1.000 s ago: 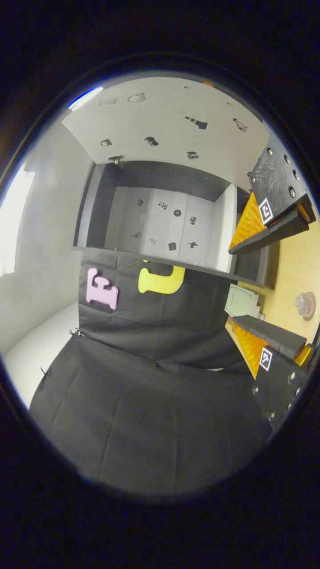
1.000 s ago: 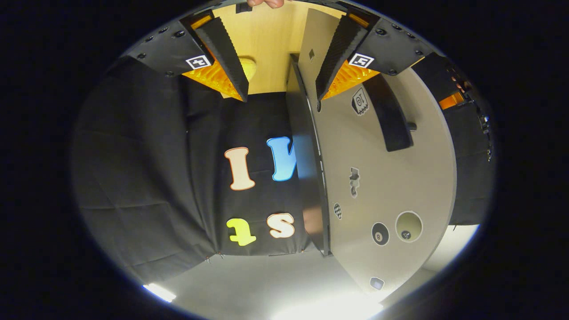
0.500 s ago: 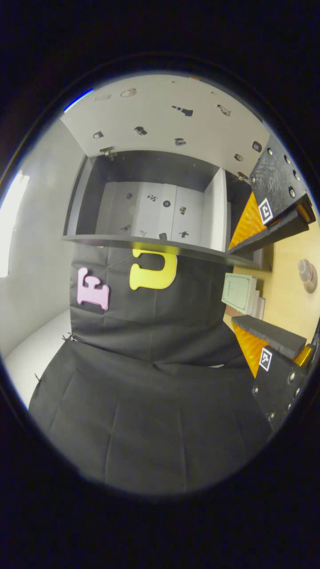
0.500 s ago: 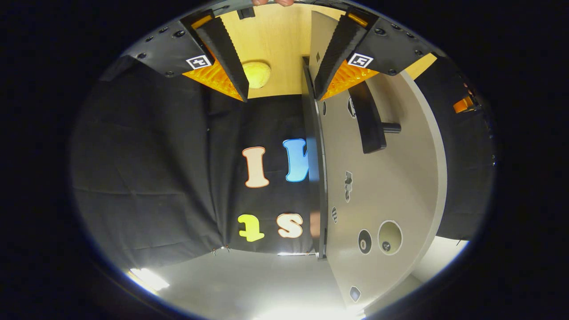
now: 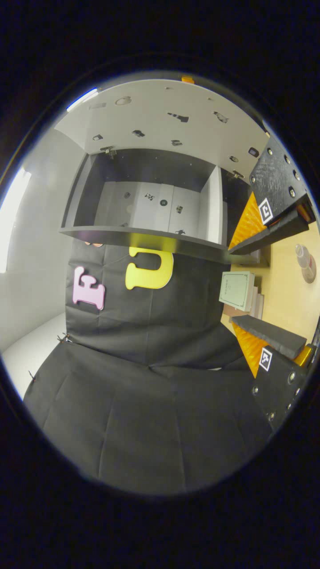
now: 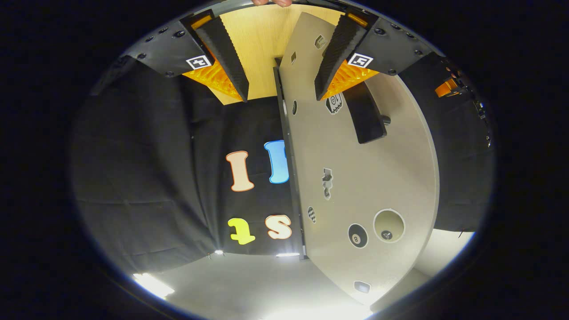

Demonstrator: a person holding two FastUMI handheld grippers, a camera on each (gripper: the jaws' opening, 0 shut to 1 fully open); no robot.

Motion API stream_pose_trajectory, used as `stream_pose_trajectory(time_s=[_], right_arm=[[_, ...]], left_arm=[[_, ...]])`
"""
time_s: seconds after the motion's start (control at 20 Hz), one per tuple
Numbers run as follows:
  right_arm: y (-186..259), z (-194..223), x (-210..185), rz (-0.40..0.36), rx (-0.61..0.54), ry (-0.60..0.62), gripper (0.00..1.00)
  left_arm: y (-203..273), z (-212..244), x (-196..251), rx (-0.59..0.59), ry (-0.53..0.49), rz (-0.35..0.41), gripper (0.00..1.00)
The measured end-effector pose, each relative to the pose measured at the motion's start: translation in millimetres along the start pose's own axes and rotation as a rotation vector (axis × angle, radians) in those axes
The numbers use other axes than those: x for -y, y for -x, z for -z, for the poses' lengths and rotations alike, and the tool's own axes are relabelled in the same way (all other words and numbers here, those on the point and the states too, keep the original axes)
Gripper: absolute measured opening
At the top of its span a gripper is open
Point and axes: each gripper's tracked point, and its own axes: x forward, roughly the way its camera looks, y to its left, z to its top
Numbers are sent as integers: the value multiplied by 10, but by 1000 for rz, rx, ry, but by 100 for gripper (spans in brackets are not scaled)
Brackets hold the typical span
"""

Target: Open the cabinet door with the right hand, grasp the bottle in the cabinet with the left hand and place it on the coaster, then close the cabinet door with the right hand.

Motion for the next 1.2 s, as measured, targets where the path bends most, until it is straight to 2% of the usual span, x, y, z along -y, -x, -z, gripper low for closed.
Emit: stream_pose_trajectory(time_s=[0.3,0.4,0.45,0.7,0.85,1.15,1.2], right_arm=[[-208,102,-569,-43,-19,2,95],[-275,146,-796,-76,-31,-12,96],[-317,184,-916,-92,-36,-11,96],[-379,248,-1518,-191,-36,-3,96],[-345,180,-1509,-183,-6,12,96],[-220,140,-965,-94,27,21,95],[-217,125,-874,-85,31,15,96]], left_arm=[[-43,67,-266,-21,-2,5,82],[-65,124,-315,-35,21,12,85],[-75,153,-319,-43,28,19,82],[-73,250,-414,-70,-2,36,85],[-108,229,-375,-64,-6,49,82],[-88,-10,-23,-14,-39,88,85],[-77,-36,57,-8,-46,94,82]])
